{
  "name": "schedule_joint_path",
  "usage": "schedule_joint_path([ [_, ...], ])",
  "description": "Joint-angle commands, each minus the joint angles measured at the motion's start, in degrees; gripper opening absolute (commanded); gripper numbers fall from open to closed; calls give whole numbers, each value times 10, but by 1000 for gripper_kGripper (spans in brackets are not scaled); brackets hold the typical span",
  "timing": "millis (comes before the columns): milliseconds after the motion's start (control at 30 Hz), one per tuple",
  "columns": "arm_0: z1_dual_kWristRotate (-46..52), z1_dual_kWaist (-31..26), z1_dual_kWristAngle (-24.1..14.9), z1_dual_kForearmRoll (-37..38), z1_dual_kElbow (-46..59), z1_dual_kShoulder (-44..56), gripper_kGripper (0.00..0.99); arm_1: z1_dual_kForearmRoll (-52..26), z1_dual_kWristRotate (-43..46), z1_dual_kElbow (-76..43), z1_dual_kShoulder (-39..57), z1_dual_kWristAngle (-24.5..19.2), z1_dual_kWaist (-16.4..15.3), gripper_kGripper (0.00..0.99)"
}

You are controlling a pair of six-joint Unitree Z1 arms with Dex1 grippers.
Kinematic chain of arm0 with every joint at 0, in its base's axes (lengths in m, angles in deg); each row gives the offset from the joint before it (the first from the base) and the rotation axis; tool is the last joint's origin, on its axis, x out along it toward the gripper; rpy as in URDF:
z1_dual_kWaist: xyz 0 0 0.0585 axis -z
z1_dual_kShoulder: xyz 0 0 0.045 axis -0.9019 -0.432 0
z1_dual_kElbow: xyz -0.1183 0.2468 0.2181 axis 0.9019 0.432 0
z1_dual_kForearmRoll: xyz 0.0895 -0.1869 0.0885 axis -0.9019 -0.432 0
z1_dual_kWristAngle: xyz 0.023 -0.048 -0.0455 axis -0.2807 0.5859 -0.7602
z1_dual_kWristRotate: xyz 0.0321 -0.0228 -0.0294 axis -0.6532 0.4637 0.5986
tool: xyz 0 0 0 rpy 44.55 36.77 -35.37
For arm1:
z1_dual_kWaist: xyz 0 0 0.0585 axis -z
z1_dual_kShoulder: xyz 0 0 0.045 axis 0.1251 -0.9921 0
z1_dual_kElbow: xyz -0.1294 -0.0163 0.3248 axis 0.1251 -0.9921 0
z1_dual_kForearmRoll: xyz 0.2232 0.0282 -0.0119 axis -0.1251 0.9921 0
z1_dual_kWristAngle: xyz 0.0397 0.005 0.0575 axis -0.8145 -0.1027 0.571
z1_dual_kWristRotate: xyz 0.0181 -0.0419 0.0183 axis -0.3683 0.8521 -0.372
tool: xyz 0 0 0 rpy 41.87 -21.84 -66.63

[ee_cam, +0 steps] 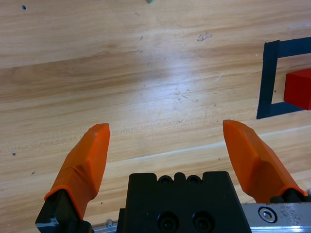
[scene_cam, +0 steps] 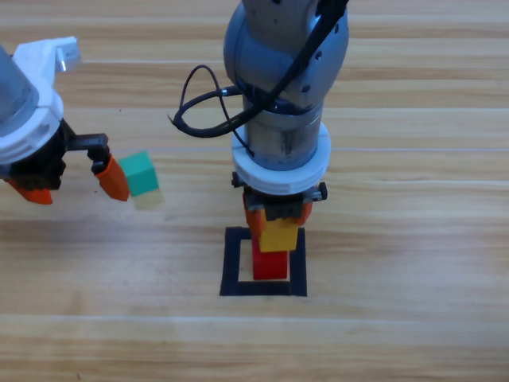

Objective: Stack the blocks in the rectangular block: red at the bottom, yellow in the middle, green on top

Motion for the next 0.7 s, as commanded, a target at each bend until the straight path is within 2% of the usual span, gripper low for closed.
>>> schedule_joint_path([
  [33,0,-14,9,13,12,-30,990,9,-5,7,-27,0,-15,35],
  [700,0,-15,17,23,17,-48,990,9,-8,17,-33,1,-27,35],
])
